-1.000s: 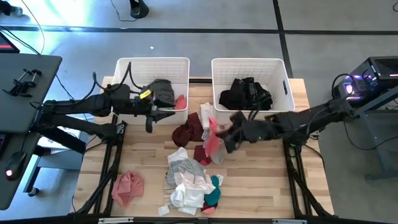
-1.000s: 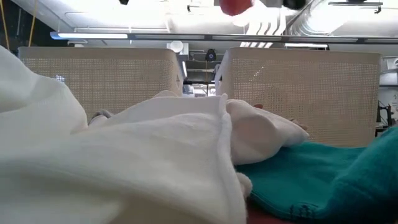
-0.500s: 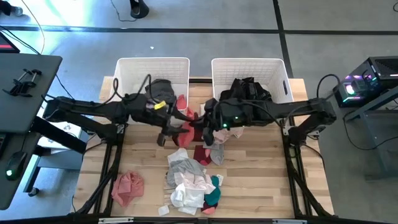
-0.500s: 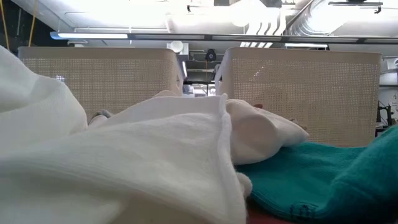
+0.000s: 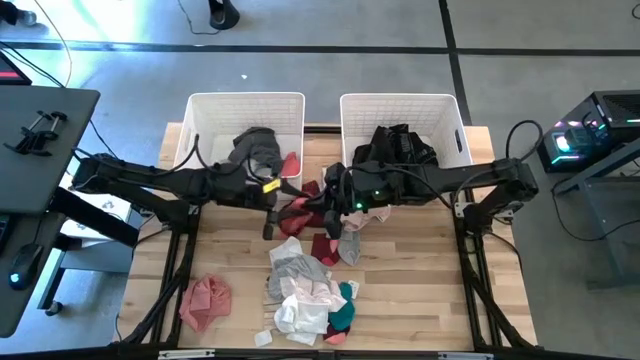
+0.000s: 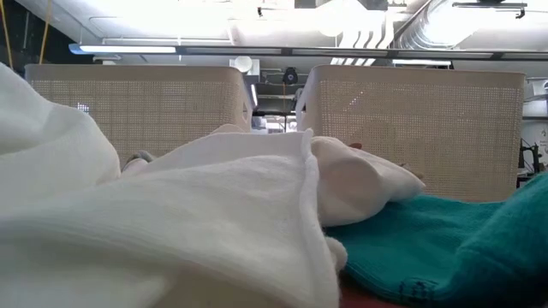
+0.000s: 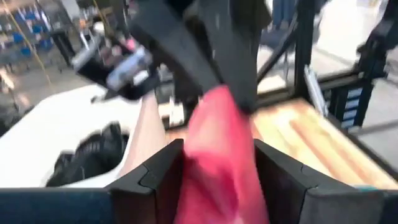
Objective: Sort clothes
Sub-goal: Put the orange sock into the left white laundry bin, then put the light red underwear into the left white laundry bin
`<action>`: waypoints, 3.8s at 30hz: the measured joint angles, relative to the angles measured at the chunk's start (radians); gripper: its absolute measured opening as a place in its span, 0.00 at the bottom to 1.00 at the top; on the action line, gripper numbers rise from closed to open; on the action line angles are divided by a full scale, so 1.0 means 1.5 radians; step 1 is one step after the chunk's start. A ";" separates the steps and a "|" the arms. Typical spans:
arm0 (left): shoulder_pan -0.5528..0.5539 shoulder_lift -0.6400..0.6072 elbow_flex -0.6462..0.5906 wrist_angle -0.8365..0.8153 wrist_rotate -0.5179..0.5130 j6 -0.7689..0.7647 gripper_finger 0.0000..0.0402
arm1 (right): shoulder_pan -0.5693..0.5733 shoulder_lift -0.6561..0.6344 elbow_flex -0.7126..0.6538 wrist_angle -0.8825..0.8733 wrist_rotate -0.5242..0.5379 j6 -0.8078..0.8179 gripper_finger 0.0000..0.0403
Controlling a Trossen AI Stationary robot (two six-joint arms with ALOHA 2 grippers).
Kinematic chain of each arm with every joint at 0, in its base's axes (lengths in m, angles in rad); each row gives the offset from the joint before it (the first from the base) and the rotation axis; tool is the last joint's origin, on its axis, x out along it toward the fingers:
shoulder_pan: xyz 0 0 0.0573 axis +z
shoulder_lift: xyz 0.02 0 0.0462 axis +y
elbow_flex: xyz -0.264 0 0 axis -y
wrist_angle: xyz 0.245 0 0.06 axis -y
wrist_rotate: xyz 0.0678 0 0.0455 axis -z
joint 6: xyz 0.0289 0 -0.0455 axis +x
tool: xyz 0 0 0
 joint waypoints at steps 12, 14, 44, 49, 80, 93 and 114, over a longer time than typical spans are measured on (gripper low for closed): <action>-0.007 -0.002 0.000 -0.031 0.014 -0.052 0.24 | -0.001 0.000 0.000 -0.003 0.014 -0.005 0.00; -0.008 -0.003 0.000 -0.030 0.026 -0.079 0.13 | -0.001 0.000 0.000 -0.005 0.018 -0.004 0.02; 0.418 -0.092 0.076 -0.650 -0.284 -0.284 0.17 | -0.002 -0.053 0.001 0.089 0.134 -0.057 0.32; 0.461 -0.087 0.044 -0.652 -0.192 -0.284 0.37 | 0.012 -0.053 0.001 0.073 0.134 -0.045 0.32; -0.033 -0.153 0.044 -0.641 -0.063 -0.502 0.22 | -0.033 -0.053 0.000 -0.038 0.141 -0.140 0.32; -0.380 0.055 0.044 -0.655 0.002 -0.975 0.14 | -0.055 -0.053 0.000 -0.144 0.085 -0.207 0.32; -0.519 0.391 0.044 -0.648 0.218 -1.260 0.57 | -0.030 -0.053 0.000 -0.330 0.074 -0.266 0.32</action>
